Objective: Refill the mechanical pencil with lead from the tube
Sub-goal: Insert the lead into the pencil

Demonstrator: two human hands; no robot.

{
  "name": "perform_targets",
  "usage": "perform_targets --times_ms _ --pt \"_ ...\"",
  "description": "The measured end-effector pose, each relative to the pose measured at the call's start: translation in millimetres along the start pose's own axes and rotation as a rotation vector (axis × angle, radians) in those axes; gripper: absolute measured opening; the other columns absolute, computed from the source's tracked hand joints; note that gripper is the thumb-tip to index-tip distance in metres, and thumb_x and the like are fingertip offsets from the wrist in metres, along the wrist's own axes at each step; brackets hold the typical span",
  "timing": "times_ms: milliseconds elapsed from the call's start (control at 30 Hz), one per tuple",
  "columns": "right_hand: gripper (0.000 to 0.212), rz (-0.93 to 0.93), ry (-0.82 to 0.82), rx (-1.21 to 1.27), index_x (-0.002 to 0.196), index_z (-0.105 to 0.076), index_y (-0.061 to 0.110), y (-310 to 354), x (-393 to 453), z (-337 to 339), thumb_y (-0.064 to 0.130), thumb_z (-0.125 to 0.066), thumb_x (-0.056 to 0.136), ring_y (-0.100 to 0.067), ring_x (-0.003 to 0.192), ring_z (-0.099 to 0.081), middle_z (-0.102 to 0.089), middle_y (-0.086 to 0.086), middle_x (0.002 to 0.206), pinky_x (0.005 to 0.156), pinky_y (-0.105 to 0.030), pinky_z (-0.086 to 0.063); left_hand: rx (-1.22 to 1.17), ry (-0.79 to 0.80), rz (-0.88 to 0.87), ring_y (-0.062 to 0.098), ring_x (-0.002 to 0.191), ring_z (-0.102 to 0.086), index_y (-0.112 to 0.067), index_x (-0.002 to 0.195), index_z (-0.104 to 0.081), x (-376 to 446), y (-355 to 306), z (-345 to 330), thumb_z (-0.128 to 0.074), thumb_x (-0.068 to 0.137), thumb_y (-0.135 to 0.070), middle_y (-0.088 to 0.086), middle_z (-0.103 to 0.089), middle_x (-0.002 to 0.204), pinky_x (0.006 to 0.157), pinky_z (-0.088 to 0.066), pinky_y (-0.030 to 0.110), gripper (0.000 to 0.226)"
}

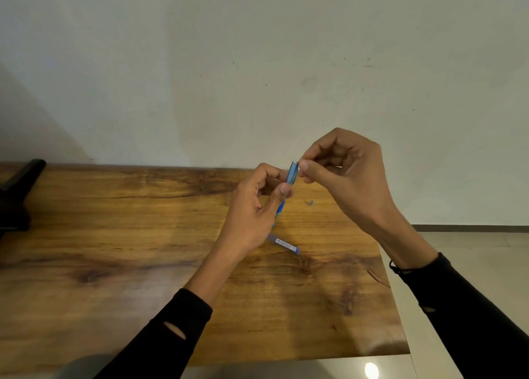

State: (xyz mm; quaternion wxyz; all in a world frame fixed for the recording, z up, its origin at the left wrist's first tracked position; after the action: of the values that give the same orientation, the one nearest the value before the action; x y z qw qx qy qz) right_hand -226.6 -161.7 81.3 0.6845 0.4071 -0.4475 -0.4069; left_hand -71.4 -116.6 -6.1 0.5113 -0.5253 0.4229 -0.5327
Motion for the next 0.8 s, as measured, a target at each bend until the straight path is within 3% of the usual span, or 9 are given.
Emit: perform_targets --times_ms 267,500,667,800 --pt "0.006 0.035 0.013 -0.039 0.092 -0.076 0.004 2.7 0.5 1.1 -0.001 -0.08 0.092 -0.019 0.074 -0.076 -0.078 -0.008 0.084 0.069 -0.027 -0.061 0.048 0.004 -0.056 0.009 0.098 -0.076 -0.033 0.108 -0.067 -0.9 -7.1 -1.6 -0.067 0.106 -0.026 -0.006 -0.078 0.095 0.083 -0.06 0.026 0.007" --pt "0.004 0.037 0.038 -0.124 0.094 -0.077 0.005 1.0 -0.8 -1.1 0.002 -0.079 0.093 -0.017 0.08 -0.076 -0.078 -0.001 0.087 0.07 -0.028 -0.063 0.099 -0.006 -0.06 0.012 0.099 -0.076 -0.038 0.101 -0.063 -0.8 -4.7 -0.8 -0.067 0.105 -0.026 -0.007 -0.078 0.095 0.085 -0.063 0.036 0.014" --pt "0.008 0.032 0.056 -0.197 0.094 -0.078 0.006 1.9 -2.1 -2.4 -0.002 -0.077 0.093 -0.019 0.085 -0.076 -0.078 -0.002 0.089 0.073 -0.037 -0.065 0.098 -0.01 -0.045 0.012 0.097 -0.075 -0.028 0.104 -0.067 -0.4 1.8 0.4 -0.068 0.105 -0.025 -0.007 -0.077 0.093 0.084 -0.062 0.033 0.004" --pt "0.011 0.083 0.079 -0.296 0.095 -0.078 0.005 9.1 -4.6 -4.3 -0.005 -0.076 0.092 -0.015 0.089 -0.075 -0.078 -0.001 0.091 0.078 -0.028 -0.063 0.133 -0.006 -0.024 0.006 0.093 -0.073 -0.022 0.109 -0.069 -0.2 6.1 -1.2 -0.068 0.105 -0.021 -0.009 -0.075 0.092 0.083 -0.058 0.021 0.004"
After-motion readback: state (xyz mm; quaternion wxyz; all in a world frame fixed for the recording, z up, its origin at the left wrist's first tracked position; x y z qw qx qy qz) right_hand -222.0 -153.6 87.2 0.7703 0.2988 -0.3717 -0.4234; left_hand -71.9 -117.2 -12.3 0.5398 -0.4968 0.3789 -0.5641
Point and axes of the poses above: each hand's wrist, its own x-axis towards the middle knuckle, its own z-axis out of the back of the hand, y = z × x, the point moved 10 cm from there along x, towards the middle knuckle
